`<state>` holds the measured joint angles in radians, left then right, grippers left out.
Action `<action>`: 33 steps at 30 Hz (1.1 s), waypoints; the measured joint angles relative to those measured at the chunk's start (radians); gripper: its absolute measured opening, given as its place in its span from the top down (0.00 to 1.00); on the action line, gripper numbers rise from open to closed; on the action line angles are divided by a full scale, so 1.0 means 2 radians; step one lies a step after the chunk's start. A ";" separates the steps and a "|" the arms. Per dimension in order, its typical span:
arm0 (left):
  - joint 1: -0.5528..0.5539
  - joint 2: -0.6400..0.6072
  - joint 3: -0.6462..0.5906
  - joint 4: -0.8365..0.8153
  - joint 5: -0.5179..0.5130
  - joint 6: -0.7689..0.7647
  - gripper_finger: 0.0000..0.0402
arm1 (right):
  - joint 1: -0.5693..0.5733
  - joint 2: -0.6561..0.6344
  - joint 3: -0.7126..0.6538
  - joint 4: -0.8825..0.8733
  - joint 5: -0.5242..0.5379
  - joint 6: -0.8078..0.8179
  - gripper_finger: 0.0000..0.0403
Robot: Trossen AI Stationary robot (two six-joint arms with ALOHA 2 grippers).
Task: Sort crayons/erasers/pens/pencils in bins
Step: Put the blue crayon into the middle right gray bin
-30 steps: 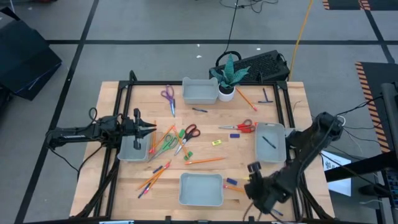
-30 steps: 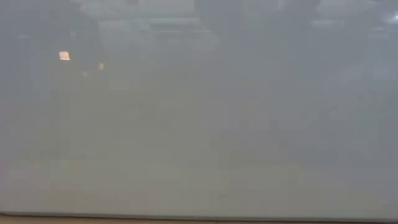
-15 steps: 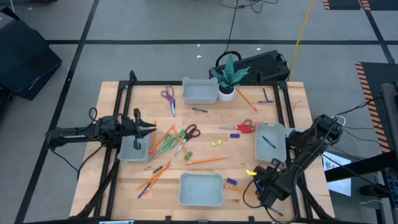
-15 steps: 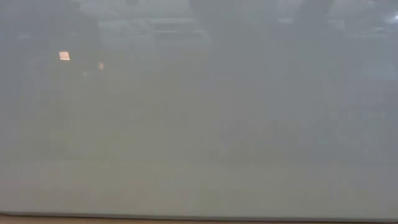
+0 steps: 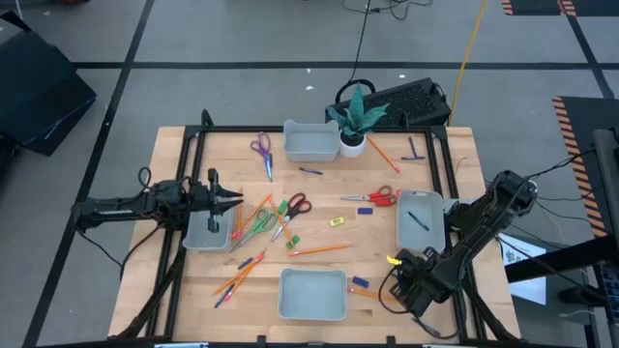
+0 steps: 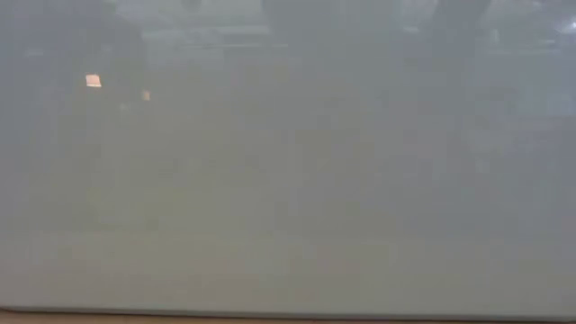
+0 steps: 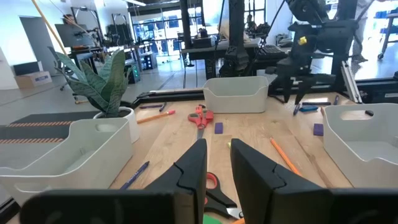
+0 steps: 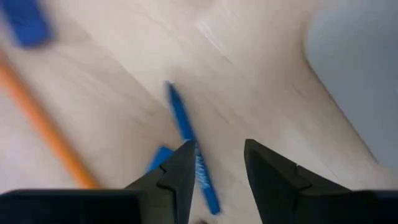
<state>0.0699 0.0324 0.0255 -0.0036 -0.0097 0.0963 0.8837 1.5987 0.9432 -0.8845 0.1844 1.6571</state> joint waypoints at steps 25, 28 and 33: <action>0.000 0.000 0.000 0.000 0.000 0.000 0.81 | 0.000 -0.001 -0.075 0.137 0.025 -0.228 0.87; 0.000 0.000 0.000 0.000 0.000 0.000 0.81 | 0.000 -0.001 -0.075 0.136 0.023 -0.238 0.93; 0.000 0.000 0.000 0.000 0.000 0.000 0.81 | -0.001 -0.012 -0.066 0.124 0.013 -0.248 0.97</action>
<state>0.0700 0.0322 0.0254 -0.0036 -0.0097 0.0963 0.8825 1.5753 0.8108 -0.6367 0.2112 1.1615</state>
